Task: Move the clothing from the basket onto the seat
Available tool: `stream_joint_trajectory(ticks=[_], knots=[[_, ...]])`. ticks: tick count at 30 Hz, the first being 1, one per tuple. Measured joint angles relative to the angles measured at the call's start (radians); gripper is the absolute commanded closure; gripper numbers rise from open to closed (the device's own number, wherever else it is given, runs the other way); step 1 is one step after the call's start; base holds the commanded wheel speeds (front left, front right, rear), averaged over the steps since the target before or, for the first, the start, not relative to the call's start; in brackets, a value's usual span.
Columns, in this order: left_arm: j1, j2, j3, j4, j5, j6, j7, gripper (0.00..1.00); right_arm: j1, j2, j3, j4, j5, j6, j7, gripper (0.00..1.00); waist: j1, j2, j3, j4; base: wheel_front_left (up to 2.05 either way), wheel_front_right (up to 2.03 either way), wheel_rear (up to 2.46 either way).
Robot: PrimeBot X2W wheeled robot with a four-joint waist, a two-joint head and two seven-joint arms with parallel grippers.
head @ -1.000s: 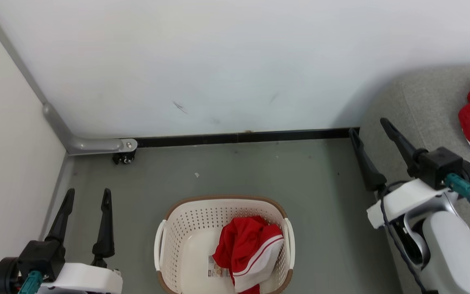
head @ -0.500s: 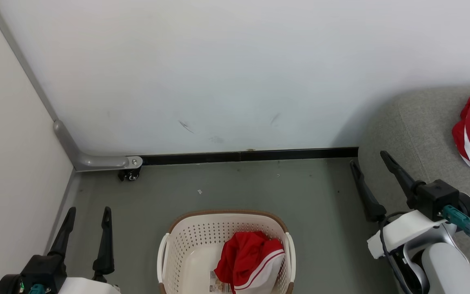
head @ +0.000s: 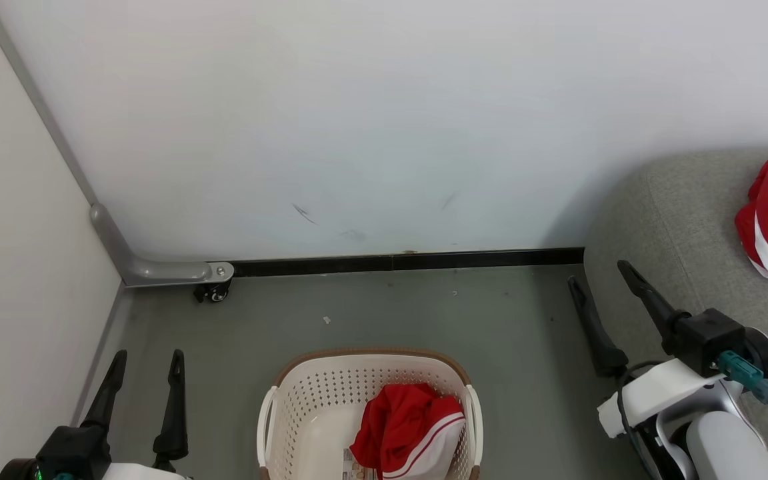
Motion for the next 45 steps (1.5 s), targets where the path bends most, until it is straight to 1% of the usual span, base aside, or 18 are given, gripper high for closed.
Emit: stream_joint_trajectory(ticks=[15,16,19,26,33,45], knots=[[0.000,-0.003,-0.006,0.008,-0.002,-0.002,0.000,0.00,0.017,0.002,0.006,-0.026,-0.004,0.000,0.000,0.00,0.0000,0.0000,0.001,-0.010,0.00,0.00,0.00],[0.000,-0.003,-0.007,0.009,-0.002,-0.010,0.000,0.00,0.017,0.002,0.006,-0.028,-0.004,0.000,0.000,0.00,0.0000,0.0000,0.002,-0.011,0.00,0.00,0.00],[0.000,-0.003,-0.013,0.010,-0.002,-0.010,0.000,0.00,0.017,0.003,0.003,-0.035,-0.005,0.000,0.000,0.00,0.0000,0.0000,0.007,-0.014,0.00,0.00,0.00],[0.000,-0.004,-0.045,0.028,-0.001,-0.035,0.000,0.00,0.016,0.005,-0.017,-0.066,-0.009,0.000,0.000,0.00,-0.0001,-0.0001,0.017,-0.022,0.00,0.00,0.00],[0.000,-0.001,-0.071,0.043,0.015,-0.045,0.011,0.00,0.015,0.005,-0.016,-0.088,-0.011,0.000,0.000,0.00,0.0000,0.0000,0.030,-0.035,0.00,0.00,0.00],[-0.034,-0.009,-0.126,0.078,0.015,-0.085,0.036,0.00,0.014,0.000,-0.030,-0.127,-0.020,0.000,0.000,0.00,0.0000,0.0000,0.074,-0.077,0.00,0.00,0.00]])
